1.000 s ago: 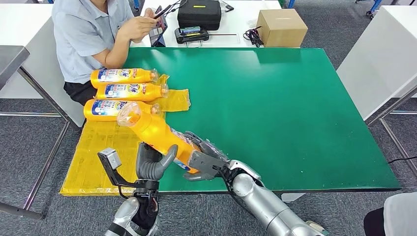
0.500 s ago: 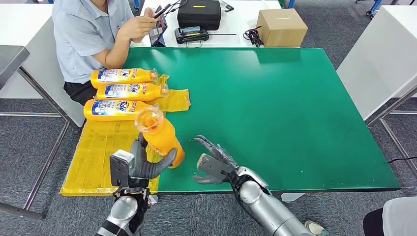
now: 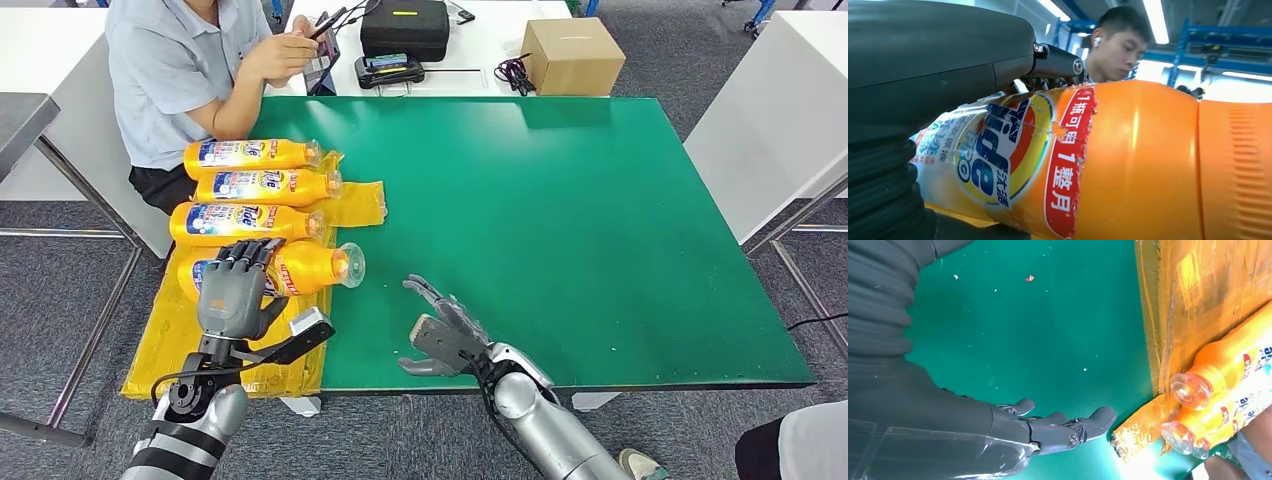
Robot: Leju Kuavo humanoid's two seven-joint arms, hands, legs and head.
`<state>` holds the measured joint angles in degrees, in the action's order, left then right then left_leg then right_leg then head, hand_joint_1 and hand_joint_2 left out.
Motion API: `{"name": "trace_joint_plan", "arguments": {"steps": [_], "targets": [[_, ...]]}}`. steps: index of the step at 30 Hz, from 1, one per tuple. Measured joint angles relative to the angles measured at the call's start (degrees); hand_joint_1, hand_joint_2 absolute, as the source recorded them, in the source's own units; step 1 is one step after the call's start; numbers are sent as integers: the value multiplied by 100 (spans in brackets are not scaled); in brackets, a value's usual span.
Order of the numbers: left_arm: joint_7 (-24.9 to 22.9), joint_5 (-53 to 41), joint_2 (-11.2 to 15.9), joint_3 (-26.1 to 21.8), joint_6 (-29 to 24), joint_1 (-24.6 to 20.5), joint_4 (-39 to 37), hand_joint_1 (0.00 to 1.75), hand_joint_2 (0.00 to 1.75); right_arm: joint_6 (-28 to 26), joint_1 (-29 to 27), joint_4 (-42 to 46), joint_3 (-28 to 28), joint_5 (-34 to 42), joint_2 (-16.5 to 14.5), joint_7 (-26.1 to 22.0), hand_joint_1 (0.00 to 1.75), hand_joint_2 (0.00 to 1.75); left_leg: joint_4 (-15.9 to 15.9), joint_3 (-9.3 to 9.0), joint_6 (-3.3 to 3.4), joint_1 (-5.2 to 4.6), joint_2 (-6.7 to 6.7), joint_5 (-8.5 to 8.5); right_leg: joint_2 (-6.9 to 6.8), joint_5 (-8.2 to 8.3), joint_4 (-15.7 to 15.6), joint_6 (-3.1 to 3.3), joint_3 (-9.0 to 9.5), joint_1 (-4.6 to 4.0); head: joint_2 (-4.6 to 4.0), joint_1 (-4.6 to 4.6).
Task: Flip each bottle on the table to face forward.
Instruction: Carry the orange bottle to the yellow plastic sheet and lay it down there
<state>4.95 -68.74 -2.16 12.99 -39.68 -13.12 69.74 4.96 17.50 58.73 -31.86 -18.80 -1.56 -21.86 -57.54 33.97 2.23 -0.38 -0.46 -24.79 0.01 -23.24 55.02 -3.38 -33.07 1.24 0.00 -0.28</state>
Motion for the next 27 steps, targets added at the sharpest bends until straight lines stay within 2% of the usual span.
{"name": "trace_joint_plan", "arguments": {"steps": [9,13,17,18,21,26,27], "targets": [[-67,-3,118,-128,77,-66,-266,175,175,0,-48,57,41,14,-27,-10,0,175,0,3,0,-1,-1,0,-1,0,0,0,-3,0,0,0],[-396,-288,204,-130,647,-232,-575,175,175,14,-71,107,105,29,-43,-14,0,175,0,3,-1,0,-1,0,0,0,0,0,-4,0,0,1],[-363,-220,248,-117,1038,-429,-1084,171,175,22,-143,195,167,31,-83,-13,0,175,0,3,-3,1,0,3,0,1,0,1,-6,-1,0,-1],[-370,-239,257,-101,1133,-490,-1220,153,175,22,-165,225,180,32,-91,-9,0,175,0,4,-4,1,-1,4,-1,1,1,1,-6,-1,0,0],[-449,-403,298,-3,1380,-709,-1605,65,175,44,-199,293,218,39,-112,6,0,175,0,5,-4,1,-2,5,-2,0,2,1,-6,-1,0,0],[-537,-575,327,129,1661,-945,-2044,5,175,87,-219,328,270,43,-129,16,0,175,0,5,-4,0,-2,5,-1,1,2,1,-4,0,0,2],[-555,-606,329,156,1678,-988,-2121,0,175,91,-220,330,273,40,-132,19,0,175,0,4,-4,0,-3,5,-2,1,2,1,-3,1,0,2]]}}
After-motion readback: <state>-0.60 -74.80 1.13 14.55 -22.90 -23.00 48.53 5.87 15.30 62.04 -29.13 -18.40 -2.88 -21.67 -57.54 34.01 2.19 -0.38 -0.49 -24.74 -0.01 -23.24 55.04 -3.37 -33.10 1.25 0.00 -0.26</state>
